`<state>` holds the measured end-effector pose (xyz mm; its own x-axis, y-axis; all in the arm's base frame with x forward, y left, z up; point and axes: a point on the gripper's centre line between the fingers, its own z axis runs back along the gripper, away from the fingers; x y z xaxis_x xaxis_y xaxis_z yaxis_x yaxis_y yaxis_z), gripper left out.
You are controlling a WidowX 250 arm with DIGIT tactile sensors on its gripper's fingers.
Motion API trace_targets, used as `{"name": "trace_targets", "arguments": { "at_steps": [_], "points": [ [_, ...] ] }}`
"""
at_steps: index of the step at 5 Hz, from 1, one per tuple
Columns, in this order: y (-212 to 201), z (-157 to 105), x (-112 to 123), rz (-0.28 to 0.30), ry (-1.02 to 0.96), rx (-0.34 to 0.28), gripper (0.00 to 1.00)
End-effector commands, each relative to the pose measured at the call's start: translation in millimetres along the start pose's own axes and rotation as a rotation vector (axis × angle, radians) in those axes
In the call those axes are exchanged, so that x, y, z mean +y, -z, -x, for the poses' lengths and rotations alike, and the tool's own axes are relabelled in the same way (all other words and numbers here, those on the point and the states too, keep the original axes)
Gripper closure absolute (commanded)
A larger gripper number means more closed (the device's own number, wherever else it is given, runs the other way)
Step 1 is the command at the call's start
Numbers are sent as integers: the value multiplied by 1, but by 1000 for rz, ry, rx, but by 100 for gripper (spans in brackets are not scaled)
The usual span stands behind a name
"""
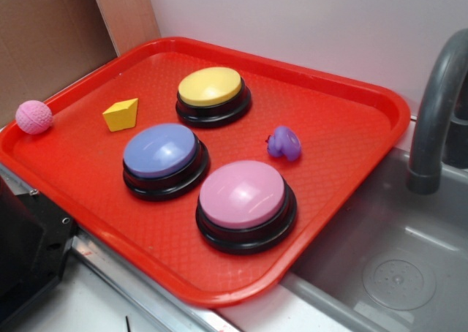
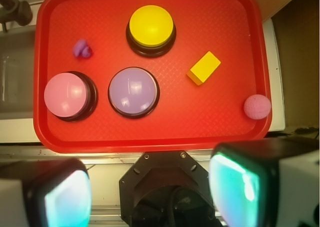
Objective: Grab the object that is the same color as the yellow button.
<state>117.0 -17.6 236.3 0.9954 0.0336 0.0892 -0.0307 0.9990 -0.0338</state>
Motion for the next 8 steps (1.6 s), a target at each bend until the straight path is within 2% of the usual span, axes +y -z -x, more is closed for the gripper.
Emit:
{"name": "trace_targets", "arguments": {
  "at_steps": [1, 2, 3, 4, 5, 8],
  "points": [
    [0, 0, 0, 0, 0, 0, 0],
    [38, -4, 33, 21, -141, 43, 0],
    [58, -10, 51, -5, -289, 75, 0],
    [64, -22, 64, -61, -536, 14, 0],
    [68, -29, 70, -190, -772, 124, 0],
    [68, -29, 70, -190, -772, 124, 0]
  ]
}}
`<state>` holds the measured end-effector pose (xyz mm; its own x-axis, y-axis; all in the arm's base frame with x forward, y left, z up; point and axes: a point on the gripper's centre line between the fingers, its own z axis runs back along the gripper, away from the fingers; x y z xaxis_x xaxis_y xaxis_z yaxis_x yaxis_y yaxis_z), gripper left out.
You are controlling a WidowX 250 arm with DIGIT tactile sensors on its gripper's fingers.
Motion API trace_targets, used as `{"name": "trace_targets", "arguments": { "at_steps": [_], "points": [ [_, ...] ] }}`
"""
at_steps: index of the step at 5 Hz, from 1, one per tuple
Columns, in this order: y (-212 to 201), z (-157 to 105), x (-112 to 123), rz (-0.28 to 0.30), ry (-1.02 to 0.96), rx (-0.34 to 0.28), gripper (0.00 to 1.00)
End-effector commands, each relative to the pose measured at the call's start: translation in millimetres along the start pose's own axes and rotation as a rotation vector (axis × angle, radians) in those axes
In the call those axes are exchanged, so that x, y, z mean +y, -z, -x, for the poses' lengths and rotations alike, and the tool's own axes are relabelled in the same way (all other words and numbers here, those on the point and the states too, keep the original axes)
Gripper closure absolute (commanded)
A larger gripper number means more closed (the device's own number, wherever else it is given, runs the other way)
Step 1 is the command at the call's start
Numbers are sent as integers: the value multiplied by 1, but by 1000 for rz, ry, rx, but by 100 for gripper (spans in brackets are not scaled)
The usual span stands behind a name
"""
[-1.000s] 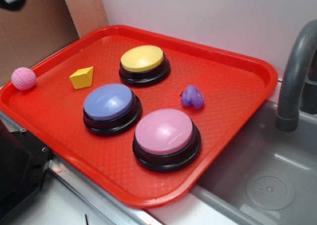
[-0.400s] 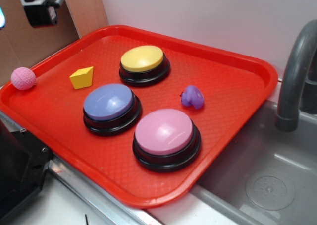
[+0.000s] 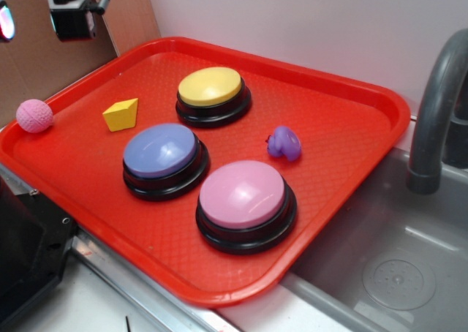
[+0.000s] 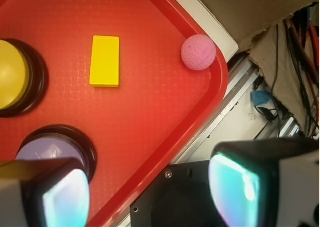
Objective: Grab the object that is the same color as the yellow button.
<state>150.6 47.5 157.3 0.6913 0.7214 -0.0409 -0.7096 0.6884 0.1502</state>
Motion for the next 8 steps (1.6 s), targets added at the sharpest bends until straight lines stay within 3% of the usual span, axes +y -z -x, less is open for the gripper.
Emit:
{"name": "trace_targets", "arguments": {
  "at_steps": [1, 2, 4, 5, 8],
  "points": [
    [21, -15, 0, 14, -17, -82, 0],
    [37, -24, -9, 96, -8, -38, 0],
    [69, -46, -18, 132, -57, -75, 0],
    [82, -50, -27, 155, -61, -138, 0],
    [106, -64, -34, 157, -31, -162, 0]
  ]
}}
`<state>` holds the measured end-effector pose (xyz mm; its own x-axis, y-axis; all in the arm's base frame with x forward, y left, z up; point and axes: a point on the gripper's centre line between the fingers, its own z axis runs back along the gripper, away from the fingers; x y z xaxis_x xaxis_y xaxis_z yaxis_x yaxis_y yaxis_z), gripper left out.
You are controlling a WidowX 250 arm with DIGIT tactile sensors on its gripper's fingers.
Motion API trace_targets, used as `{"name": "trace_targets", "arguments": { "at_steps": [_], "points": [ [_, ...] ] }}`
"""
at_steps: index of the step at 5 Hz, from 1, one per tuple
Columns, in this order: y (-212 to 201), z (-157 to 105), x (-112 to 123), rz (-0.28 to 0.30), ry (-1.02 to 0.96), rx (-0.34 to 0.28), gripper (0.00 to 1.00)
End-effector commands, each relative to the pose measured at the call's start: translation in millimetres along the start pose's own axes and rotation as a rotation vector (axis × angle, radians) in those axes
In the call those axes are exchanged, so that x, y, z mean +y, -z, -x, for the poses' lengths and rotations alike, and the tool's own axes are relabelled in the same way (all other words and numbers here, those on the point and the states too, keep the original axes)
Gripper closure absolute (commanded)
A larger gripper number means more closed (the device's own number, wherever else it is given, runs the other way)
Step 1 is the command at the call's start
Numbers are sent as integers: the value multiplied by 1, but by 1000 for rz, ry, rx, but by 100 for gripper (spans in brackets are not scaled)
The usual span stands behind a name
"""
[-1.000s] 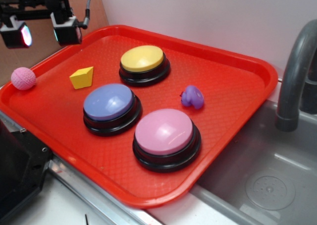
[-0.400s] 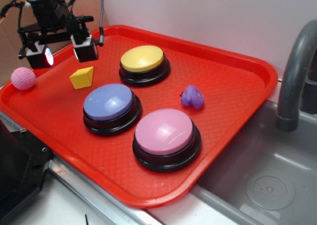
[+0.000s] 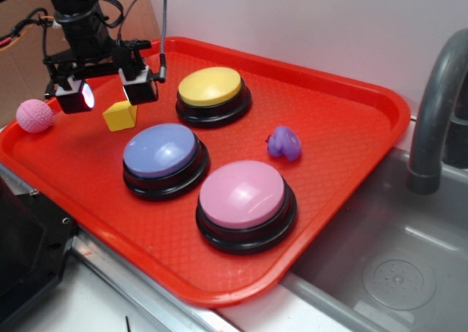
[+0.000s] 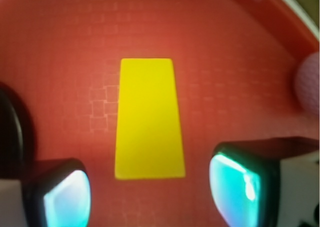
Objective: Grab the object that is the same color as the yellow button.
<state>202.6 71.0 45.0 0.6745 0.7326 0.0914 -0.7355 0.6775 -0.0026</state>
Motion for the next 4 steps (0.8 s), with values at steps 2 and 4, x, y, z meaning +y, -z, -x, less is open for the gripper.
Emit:
{"name": "trace_targets", "arguments": {
  "at_steps": [2, 4],
  "points": [
    [12, -5, 2, -4, 8, -12, 0],
    [24, -7, 5, -21, 1, -13, 100]
  ]
}}
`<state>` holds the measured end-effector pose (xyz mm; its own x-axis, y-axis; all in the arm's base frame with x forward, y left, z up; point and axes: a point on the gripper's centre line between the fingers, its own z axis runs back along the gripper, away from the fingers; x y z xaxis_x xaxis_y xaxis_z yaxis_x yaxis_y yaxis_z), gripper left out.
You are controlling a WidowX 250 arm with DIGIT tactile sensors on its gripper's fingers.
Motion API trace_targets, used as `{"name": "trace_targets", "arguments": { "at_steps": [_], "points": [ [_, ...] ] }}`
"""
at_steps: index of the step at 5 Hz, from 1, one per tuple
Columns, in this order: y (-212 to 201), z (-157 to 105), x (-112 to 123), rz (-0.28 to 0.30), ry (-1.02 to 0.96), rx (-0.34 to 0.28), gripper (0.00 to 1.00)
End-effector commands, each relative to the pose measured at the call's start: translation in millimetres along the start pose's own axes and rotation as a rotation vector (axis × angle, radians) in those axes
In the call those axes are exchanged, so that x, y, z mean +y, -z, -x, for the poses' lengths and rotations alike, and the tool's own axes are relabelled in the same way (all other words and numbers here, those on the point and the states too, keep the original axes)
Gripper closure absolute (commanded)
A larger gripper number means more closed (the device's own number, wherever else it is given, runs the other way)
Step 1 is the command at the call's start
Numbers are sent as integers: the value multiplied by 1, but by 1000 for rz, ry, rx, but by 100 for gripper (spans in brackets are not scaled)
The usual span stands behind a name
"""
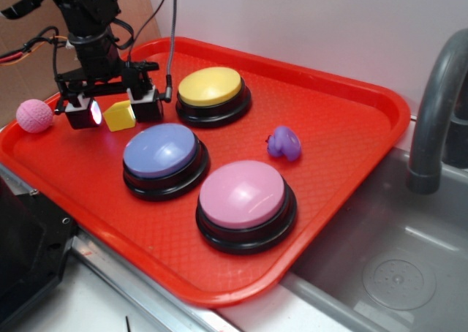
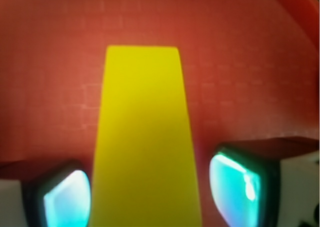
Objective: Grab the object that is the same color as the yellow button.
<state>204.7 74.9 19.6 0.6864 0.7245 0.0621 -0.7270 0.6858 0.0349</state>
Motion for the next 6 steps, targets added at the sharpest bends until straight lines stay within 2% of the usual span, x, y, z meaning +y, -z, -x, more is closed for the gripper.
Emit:
{"name": "trace_targets", "arguments": {
  "at_steps": [1, 2, 3, 4, 5, 6],
  "points": [
    [-13, -1, 4, 23, -10, -59, 100],
    [-64, 18, 16, 37, -6, -100, 100],
    [-113, 43, 45, 120, 14, -86, 100],
    [-165, 54, 54, 96, 86, -83, 100],
    [-212, 45, 58, 78, 100, -99, 100],
    [-225, 41, 66, 90, 121, -131, 100]
  ]
}}
